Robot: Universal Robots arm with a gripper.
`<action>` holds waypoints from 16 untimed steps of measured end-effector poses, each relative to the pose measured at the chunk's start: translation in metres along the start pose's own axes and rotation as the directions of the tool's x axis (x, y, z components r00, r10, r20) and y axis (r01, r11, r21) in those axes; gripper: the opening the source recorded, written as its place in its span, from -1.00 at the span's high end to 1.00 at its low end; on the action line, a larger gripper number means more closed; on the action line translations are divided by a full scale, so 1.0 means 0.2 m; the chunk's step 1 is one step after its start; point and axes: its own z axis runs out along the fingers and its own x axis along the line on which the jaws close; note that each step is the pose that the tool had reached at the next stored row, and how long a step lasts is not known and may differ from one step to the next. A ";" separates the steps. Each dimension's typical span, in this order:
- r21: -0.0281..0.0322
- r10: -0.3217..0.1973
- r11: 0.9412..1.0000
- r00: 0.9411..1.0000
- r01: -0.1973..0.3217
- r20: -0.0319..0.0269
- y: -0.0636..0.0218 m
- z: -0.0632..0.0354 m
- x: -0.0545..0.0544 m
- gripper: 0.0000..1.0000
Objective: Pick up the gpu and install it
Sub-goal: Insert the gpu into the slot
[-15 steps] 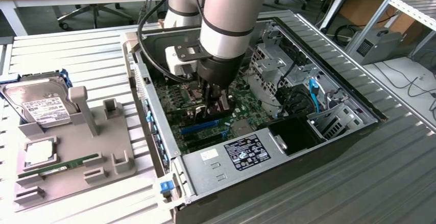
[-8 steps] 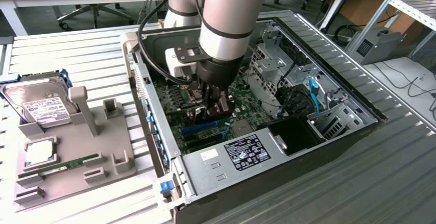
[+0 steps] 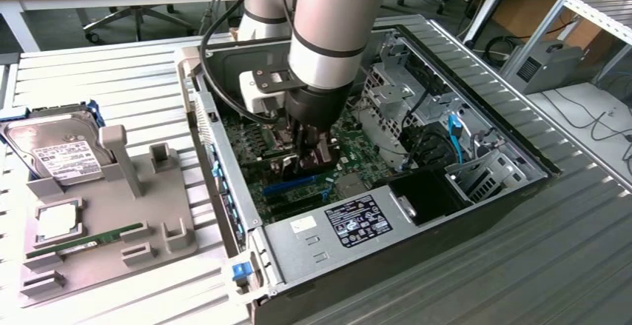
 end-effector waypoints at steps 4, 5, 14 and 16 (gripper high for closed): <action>0.000 0.000 1.000 1.000 0.000 0.000 0.000 0.011 0.00 0.47; 0.000 0.000 1.000 1.000 0.000 0.000 0.000 0.014 0.00 0.47; 0.000 0.000 1.000 1.000 0.000 0.000 0.000 0.031 0.00 0.47; 0.000 0.000 1.000 1.000 0.000 0.000 0.000 0.045 0.00 0.47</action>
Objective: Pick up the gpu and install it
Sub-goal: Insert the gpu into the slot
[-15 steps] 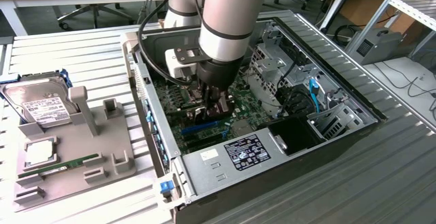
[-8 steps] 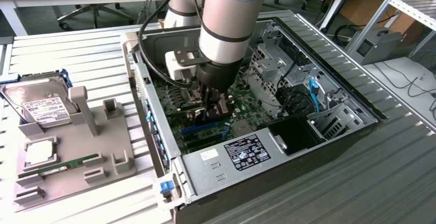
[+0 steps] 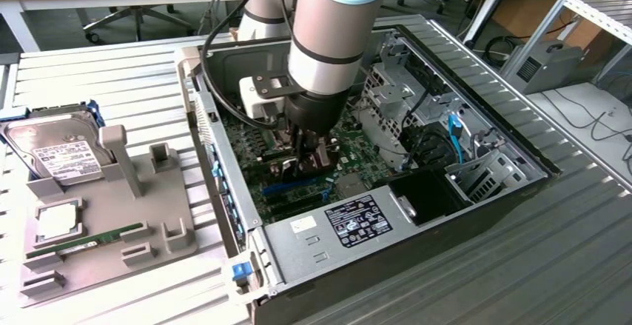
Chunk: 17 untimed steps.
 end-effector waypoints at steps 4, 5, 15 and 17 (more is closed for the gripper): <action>0.000 0.000 1.000 1.000 0.000 0.000 0.000 0.004 0.00 0.47; 0.000 0.000 1.000 1.000 0.000 0.000 0.000 0.004 0.00 0.47; 0.000 0.000 1.000 1.000 0.000 0.000 0.000 0.007 0.00 0.47; 0.000 0.000 1.000 1.000 0.000 0.000 0.000 0.007 0.00 0.47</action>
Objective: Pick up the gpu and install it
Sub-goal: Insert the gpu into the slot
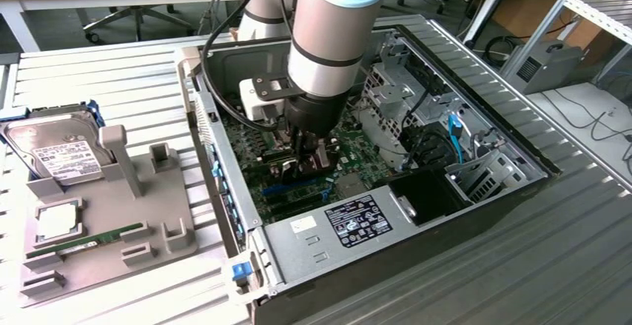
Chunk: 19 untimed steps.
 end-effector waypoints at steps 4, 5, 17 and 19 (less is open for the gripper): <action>0.000 0.000 1.000 1.000 0.000 0.000 0.000 0.000 0.00 0.47; 0.000 0.000 1.000 1.000 0.000 0.000 0.000 0.000 0.00 0.47; -0.002 -0.046 0.999 0.999 0.046 0.011 0.001 0.020 -0.01 0.47; -0.002 -0.046 0.999 0.999 0.046 0.008 0.001 0.019 -0.01 0.47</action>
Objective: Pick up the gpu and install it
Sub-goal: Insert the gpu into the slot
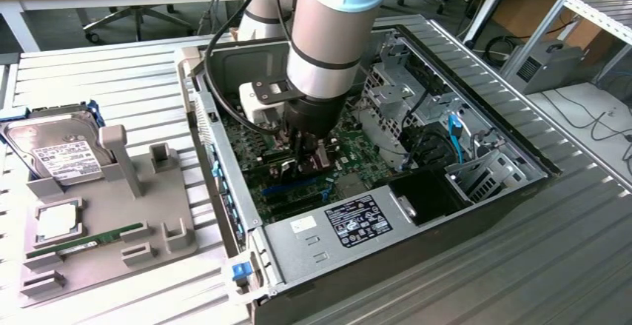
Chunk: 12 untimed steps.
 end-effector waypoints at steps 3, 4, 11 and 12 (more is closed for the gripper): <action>0.000 0.000 1.000 1.000 0.000 -0.005 0.000 0.000 0.00 0.47; 0.000 0.000 1.000 1.000 0.000 -0.006 0.000 0.000 0.00 0.47; 0.000 0.000 1.000 1.000 0.000 -0.006 0.001 0.015 0.00 0.47; 0.000 0.000 1.000 1.000 0.000 -0.006 0.001 0.015 0.00 0.47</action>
